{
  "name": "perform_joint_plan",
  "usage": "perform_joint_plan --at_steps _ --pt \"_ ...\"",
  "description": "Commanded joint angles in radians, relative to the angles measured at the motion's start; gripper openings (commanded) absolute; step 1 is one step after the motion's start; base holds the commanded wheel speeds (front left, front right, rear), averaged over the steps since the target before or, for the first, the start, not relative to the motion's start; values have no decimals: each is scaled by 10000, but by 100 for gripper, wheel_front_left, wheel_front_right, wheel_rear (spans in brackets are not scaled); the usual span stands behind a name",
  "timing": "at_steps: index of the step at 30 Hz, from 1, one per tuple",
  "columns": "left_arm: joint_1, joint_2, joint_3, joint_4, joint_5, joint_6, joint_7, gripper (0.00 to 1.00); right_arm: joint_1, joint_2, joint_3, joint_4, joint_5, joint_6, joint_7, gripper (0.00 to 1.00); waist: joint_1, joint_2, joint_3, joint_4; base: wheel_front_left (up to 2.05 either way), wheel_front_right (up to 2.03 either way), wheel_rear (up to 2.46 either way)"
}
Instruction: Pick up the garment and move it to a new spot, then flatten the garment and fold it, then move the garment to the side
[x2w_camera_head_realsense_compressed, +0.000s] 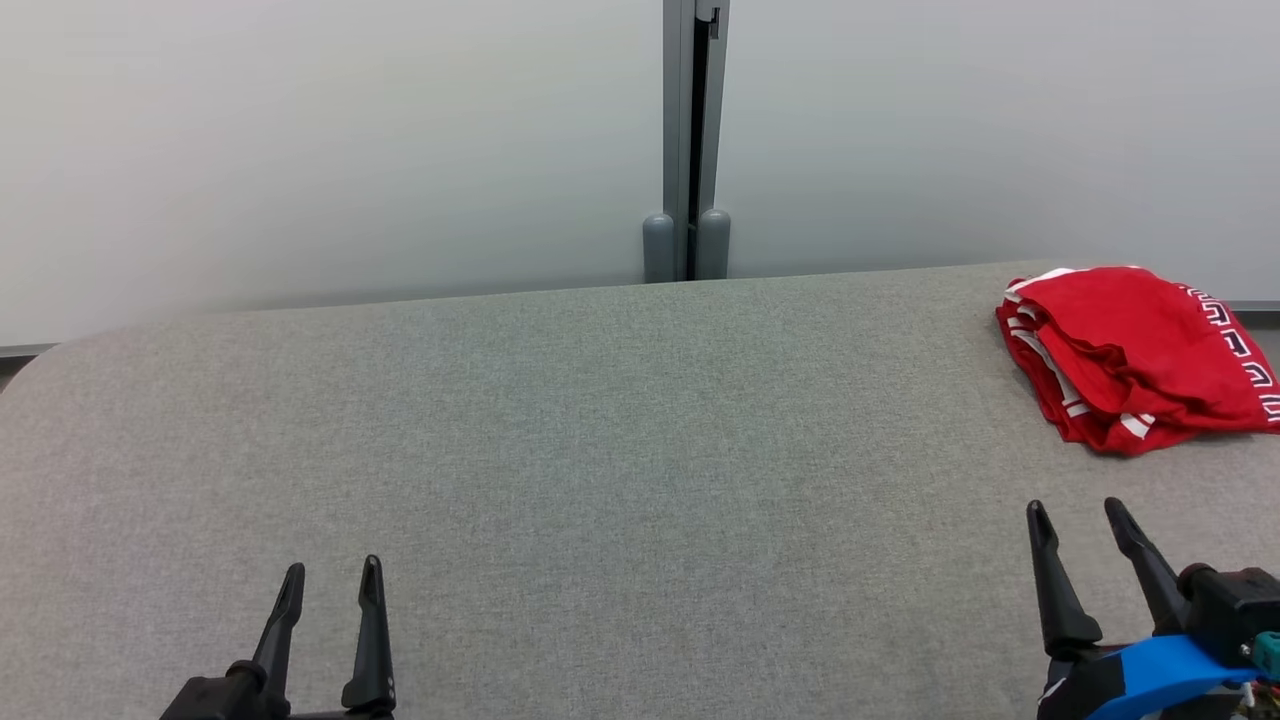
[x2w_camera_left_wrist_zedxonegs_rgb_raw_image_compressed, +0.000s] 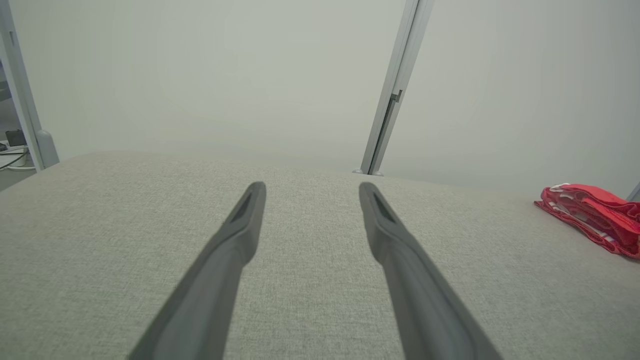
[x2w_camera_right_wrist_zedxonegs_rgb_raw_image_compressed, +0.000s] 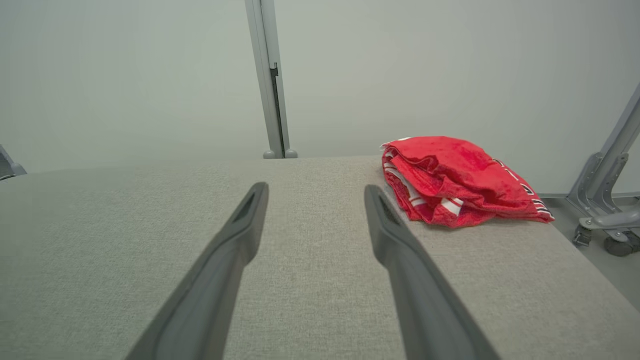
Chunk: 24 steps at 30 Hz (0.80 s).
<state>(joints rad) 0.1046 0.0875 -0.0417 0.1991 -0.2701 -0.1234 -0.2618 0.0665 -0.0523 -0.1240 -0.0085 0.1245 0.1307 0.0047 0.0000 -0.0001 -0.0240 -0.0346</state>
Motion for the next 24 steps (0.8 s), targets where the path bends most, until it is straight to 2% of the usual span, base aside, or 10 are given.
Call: perform_joint_plan --at_steps 1,24 --pt "71 -31 30 27 54 14 -39 100 124 14 40 4 88 2 31 100 0 1 -9 4 0 0 0" --pt "15 -150 206 256 237 -53 -39 100 -490 18 603 1388 19 2 -883 100 0 1 -7 192 0 0 0"
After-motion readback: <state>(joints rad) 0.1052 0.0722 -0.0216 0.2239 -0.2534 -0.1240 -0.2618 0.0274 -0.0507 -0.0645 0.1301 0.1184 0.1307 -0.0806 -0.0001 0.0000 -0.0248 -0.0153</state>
